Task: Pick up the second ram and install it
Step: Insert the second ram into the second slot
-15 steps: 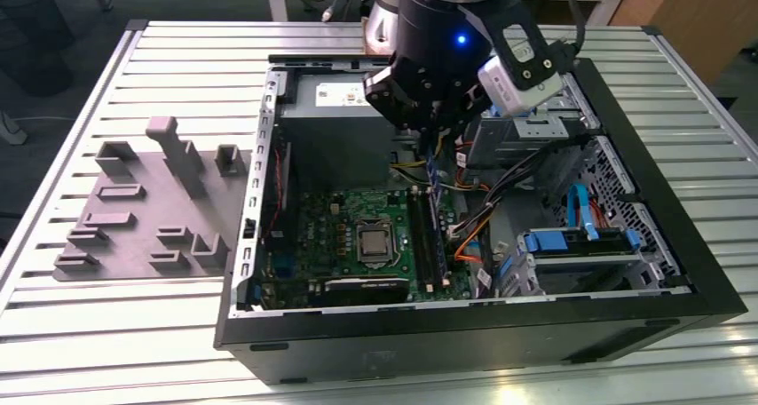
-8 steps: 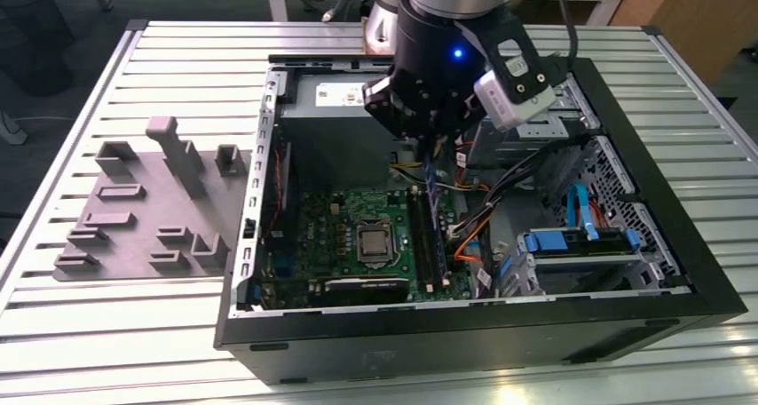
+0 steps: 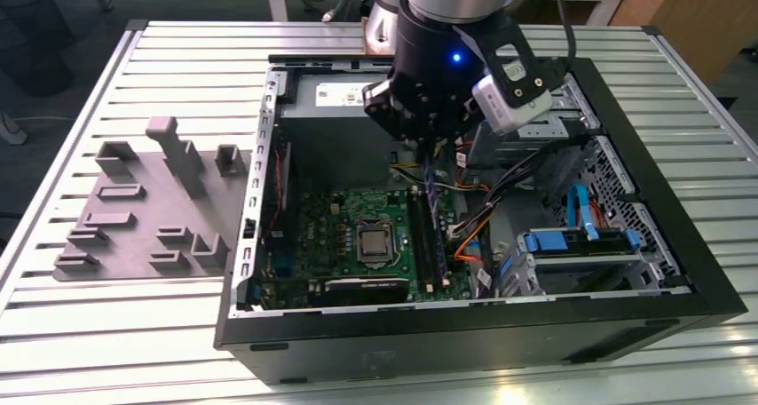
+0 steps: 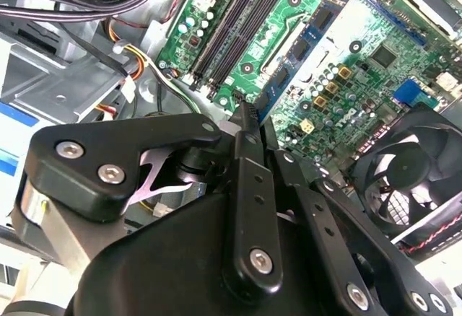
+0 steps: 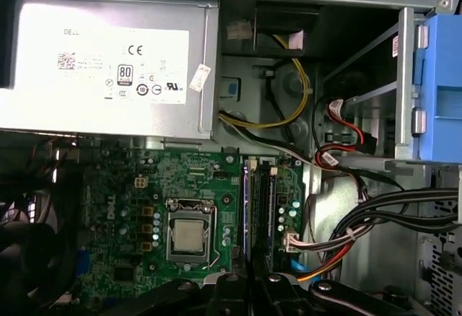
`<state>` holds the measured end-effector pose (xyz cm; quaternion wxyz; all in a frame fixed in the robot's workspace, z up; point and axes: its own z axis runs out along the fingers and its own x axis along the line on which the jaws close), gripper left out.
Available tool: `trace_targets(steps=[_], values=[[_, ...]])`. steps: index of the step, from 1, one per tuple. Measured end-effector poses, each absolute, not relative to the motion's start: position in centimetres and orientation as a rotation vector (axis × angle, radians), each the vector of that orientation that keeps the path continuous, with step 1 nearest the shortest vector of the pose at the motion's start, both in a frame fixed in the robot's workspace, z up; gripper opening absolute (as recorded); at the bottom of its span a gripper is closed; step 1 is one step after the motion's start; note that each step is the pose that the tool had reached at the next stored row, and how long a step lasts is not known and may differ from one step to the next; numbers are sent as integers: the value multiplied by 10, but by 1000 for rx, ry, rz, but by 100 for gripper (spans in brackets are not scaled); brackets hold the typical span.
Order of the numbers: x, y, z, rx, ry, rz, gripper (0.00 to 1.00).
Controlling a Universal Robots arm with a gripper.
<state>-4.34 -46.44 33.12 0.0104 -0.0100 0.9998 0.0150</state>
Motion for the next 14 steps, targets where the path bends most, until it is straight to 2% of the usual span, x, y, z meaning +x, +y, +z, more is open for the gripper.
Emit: trace_targets(steps=[14], values=[[-42, -464, 306, 5, 3120, 46, 14]])
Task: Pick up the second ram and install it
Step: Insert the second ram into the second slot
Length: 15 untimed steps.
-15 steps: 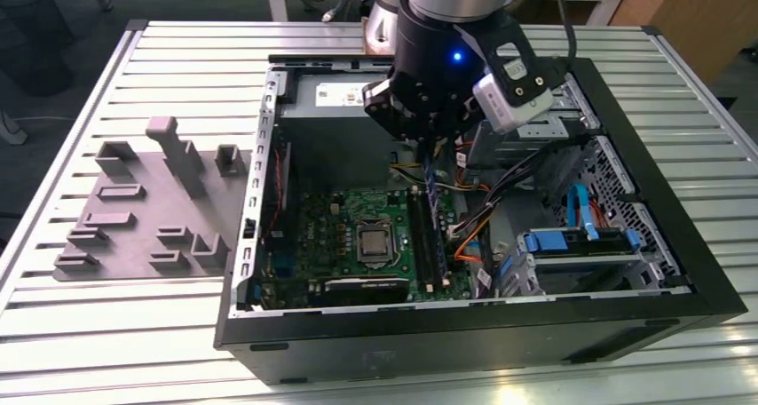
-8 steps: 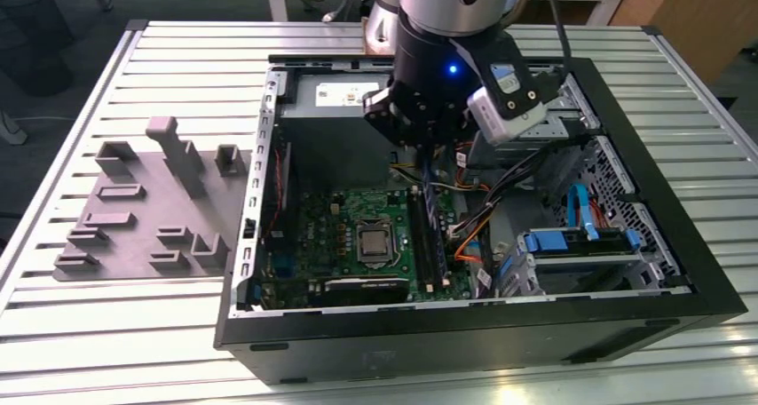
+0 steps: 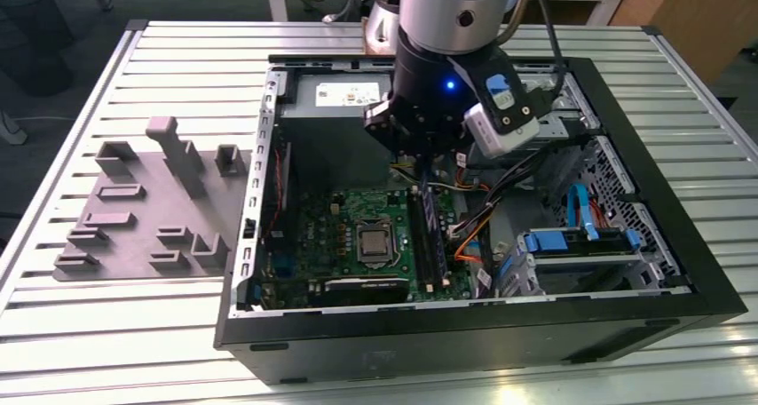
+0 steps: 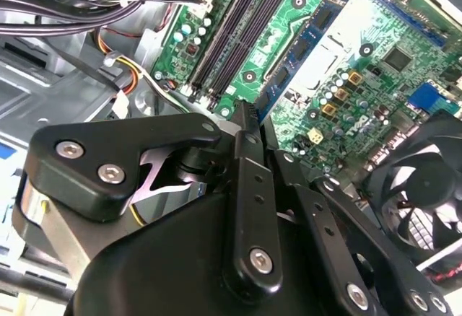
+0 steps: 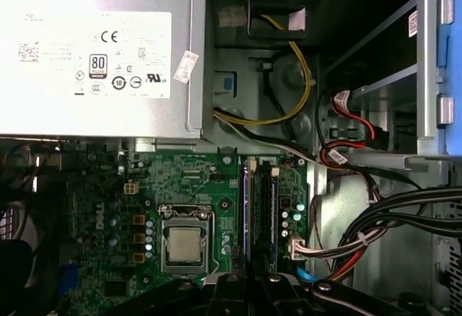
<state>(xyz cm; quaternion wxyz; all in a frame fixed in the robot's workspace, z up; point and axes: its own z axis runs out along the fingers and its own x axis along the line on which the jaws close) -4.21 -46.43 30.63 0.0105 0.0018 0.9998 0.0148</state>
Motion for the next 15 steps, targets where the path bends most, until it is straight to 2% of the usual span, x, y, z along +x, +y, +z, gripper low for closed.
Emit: trace_targets(steps=[15], values=[[-38, -465, 296, 7, 3156, 48, 14]])
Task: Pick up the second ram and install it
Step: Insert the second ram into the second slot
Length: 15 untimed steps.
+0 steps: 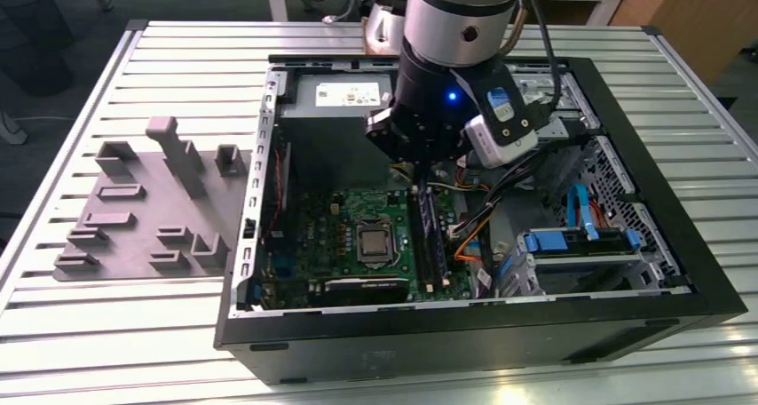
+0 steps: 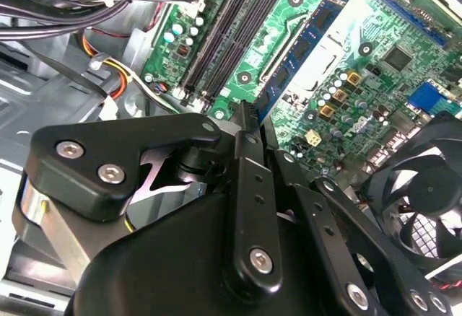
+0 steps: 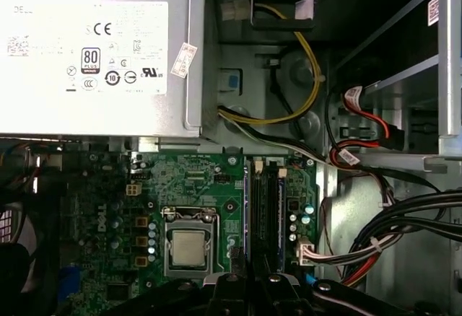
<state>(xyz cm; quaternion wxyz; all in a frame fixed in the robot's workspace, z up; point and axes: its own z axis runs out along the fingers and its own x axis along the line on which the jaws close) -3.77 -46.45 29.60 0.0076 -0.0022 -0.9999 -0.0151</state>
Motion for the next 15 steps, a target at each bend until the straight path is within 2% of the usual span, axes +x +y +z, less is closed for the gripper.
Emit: trace_targets(steps=[15], values=[[-32, -465, 274, -27, -3105, -48, 14]])
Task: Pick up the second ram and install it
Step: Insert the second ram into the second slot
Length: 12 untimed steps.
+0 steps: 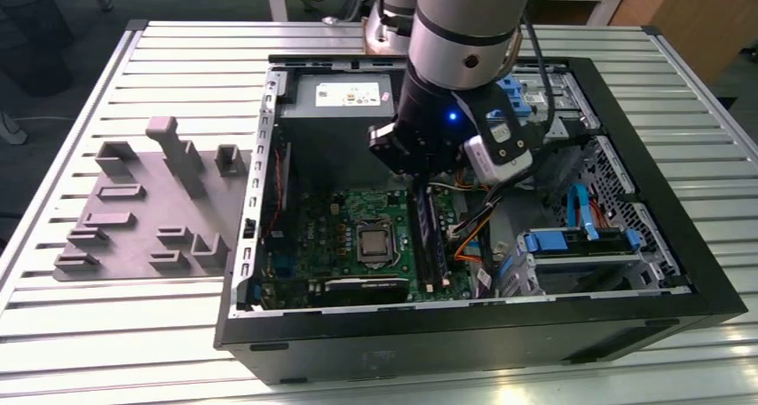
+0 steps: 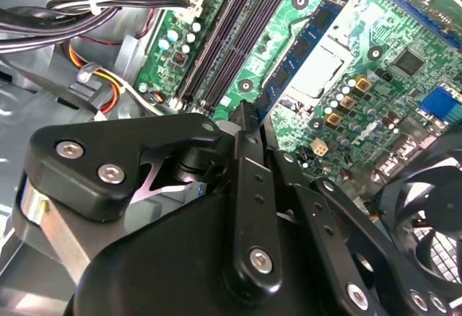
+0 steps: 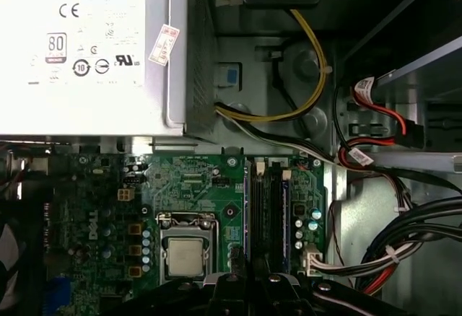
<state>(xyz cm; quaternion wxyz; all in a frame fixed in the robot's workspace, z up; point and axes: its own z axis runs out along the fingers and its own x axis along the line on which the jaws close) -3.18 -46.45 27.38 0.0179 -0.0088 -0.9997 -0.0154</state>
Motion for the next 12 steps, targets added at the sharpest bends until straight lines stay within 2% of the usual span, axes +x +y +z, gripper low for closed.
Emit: trace_targets(steps=[12], values=[[-27, -465, 260, -28, -3098, -51, 14]])
